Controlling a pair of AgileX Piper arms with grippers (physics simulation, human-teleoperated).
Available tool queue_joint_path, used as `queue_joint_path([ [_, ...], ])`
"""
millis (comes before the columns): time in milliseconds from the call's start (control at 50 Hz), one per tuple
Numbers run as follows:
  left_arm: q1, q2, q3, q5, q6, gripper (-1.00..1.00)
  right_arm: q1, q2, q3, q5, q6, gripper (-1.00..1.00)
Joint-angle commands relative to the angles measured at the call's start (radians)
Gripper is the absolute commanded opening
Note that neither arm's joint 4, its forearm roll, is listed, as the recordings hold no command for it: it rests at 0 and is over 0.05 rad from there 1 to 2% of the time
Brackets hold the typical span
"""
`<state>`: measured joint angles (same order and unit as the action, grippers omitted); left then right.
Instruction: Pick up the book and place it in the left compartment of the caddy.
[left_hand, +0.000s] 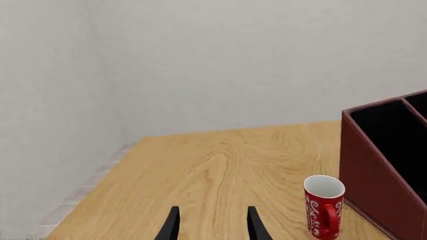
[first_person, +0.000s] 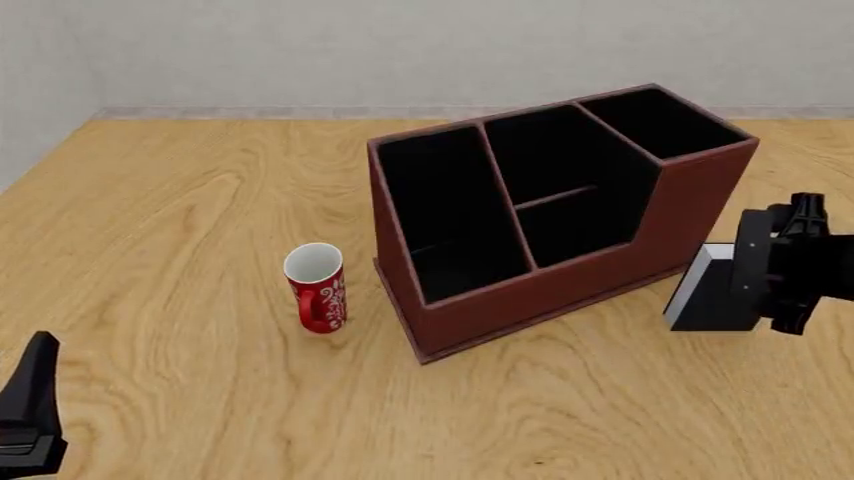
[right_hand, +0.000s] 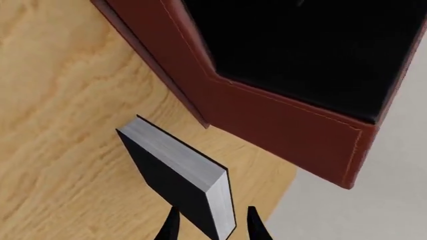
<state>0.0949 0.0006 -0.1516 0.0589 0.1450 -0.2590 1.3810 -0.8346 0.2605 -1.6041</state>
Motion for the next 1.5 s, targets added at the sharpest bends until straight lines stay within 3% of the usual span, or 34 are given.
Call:
queue_joint_path([
  [20, 0.009, 0.0, 0.001, -0.002, -0.002, 1.0, -0.003, 0.035, 0.012, -0.032, -0.009, 1.0],
  [720, 0.022, 0.0, 0.008, -0.008, -0.004, 1.0, -0.002, 0.053, 0.036, -0.039, -0.013, 1.0],
  [740, 0.023, 0.0, 0.008, -0.008, -0.005, 1.0, 0.002, 0.051, 0.036, -0.039, -0.011, -1.0],
  [920, 0.023, 0.0, 0.013, -0.012, -0.005, 1.0, 0.009, 0.039, 0.047, -0.019, -0.007, -1.0],
  [1020, 0.027, 0.0, 0.01, -0.011, -0.01, 1.0, 0.038, 0.014, 0.057, 0.016, 0.023, -1.0],
  [1500, 0.009, 0.0, 0.009, -0.02, -0.018, 1.0, 0.115, -0.15, 0.218, 0.047, 0.063, -1.0],
])
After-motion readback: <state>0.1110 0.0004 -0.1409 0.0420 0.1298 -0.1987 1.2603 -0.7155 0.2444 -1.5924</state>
